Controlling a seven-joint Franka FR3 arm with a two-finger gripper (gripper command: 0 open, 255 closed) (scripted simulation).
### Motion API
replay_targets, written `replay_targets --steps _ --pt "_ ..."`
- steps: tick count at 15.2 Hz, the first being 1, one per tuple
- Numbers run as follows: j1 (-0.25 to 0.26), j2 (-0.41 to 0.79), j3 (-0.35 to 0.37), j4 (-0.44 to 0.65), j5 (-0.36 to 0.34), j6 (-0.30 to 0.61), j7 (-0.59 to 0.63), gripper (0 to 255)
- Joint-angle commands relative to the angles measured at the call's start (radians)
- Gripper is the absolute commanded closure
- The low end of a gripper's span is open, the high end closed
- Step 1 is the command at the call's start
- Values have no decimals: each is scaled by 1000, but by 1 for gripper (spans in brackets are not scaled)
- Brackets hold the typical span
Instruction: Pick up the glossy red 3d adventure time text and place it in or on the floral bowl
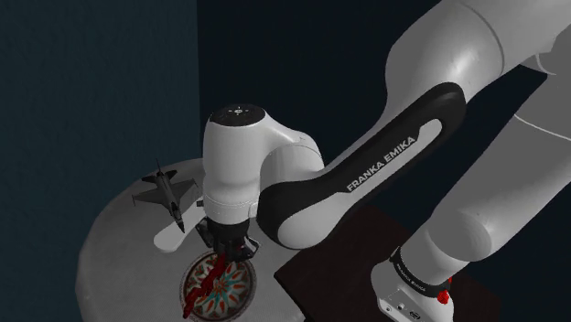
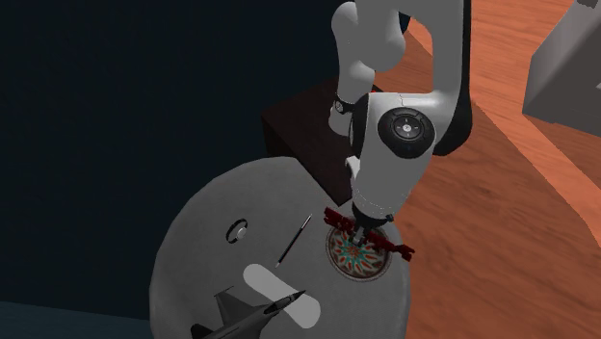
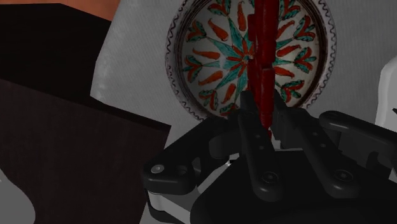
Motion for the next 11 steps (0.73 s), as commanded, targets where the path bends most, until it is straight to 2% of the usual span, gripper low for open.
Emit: replay_targets --steps 1,5,11 --pt "11 48 -14 -4 -69 30 49 255" --pt "48 119 -63 -8 -173 73 122 255" --pt "49 119 -63 -8 -173 73 122 255"
